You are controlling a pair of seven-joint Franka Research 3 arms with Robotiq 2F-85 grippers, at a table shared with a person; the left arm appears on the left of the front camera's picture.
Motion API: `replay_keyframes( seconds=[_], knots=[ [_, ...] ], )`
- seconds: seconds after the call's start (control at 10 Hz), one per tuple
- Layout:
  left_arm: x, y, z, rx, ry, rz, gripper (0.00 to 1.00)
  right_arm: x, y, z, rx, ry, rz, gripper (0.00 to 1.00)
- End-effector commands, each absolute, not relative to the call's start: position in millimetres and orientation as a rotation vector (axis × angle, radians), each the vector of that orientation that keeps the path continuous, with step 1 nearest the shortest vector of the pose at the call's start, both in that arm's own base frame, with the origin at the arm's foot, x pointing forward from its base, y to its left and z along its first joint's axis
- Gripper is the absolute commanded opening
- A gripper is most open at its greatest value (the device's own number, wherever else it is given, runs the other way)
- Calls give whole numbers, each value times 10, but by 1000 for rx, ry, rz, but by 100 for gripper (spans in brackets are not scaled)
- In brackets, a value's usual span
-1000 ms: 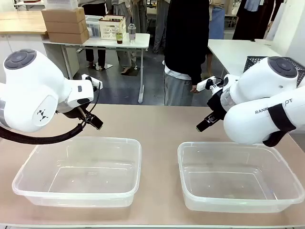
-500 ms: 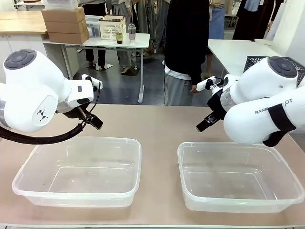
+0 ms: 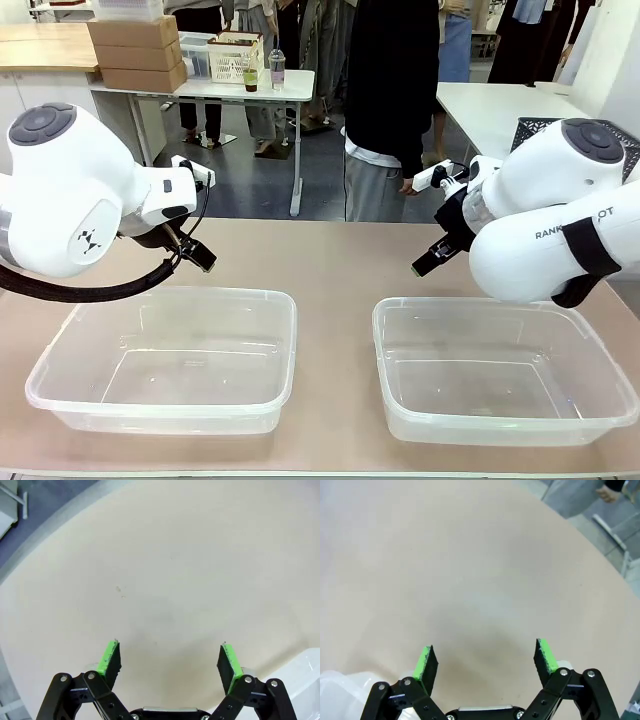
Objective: Sort the waste into each basket.
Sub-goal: Pick up the Organizing box on the left side of the table and lift it.
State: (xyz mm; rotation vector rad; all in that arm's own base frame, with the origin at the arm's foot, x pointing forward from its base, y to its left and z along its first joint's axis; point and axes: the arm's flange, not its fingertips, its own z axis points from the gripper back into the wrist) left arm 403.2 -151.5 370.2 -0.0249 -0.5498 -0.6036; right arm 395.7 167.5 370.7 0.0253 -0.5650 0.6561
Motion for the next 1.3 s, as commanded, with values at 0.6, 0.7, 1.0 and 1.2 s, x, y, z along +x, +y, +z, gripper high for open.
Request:
replay_keyframes(
  seconds=[0.6,0.7,1.0,1.2],
  knots=[
    [2903,-1311,5135,-224,-461,-552,100,2730,1141,5138,148,-553,534,100],
    [2751,-1340,5069,-232,-437,-637,100,2501,1136,5106,117,-597,527,100],
    [3284,-1448,5061,-155,-492,-480,100,2895,1239,5468,100,-580,517,100],
    [3010,-1221,5404,-441,-432,-497,100,3026,1183,5438,584,-394,382,100]
  ],
)
